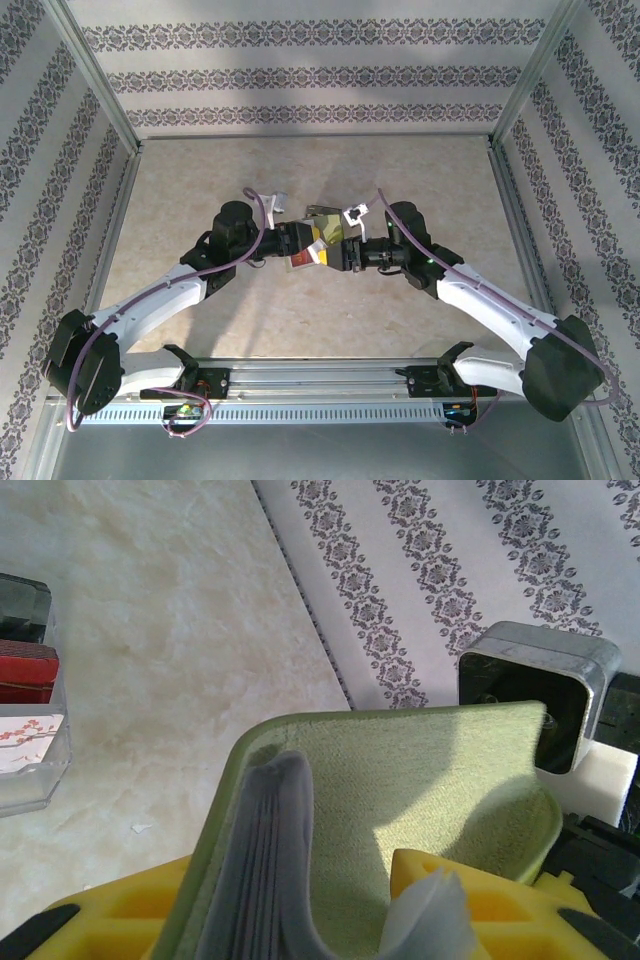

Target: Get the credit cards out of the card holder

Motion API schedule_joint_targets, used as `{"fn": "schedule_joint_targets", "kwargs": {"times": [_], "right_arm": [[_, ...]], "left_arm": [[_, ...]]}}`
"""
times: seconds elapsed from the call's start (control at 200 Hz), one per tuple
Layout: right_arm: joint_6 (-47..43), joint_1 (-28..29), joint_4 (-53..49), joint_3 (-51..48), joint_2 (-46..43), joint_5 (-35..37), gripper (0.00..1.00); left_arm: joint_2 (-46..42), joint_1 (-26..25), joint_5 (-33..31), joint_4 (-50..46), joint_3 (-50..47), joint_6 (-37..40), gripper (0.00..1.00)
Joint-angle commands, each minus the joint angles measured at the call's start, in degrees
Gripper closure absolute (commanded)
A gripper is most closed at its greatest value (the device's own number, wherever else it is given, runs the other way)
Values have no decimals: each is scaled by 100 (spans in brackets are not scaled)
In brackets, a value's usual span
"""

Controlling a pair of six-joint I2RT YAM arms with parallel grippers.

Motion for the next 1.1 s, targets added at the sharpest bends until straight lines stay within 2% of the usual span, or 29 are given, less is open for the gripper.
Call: {"fn": "schedule_joint_targets", "kwargs": {"times": [0.0, 0.085, 0.195, 0.255, 0.44, 0.58, 0.68, 0.809, 1.094], "right_arm": [[-159, 75, 6, 235, 105, 156, 69], [-142, 65, -20, 238, 102, 208, 83], [-51, -48, 9, 162, 33, 171, 100], [34, -151, 112, 83, -34, 49, 100], [309, -472, 553, -180, -266, -441, 100], [937, -667, 1552, -428, -394, -939, 100], [1281, -792, 2000, -487, -532, -1122, 100], [1734, -1023, 2494, -527, -696, -1313, 100], [2604, -1081, 3573, -440, -656, -1508, 100]], "left_arm": [[69, -98, 101, -138, 291, 124, 57], [69, -105, 96, -153, 311, 116, 54], [-39, -97, 45, -185, 320, 129, 41], [-132, -68, 20, -226, 332, 129, 30], [-616, 289, 140, -202, 198, -10, 15], [-868, 522, 451, 141, 4, -301, 12], [-1090, 700, 432, 183, -113, -424, 7], [-1247, 1021, 692, 1090, -430, -1053, 5], [-1041, 973, 967, 1630, -513, -1281, 4]]}}
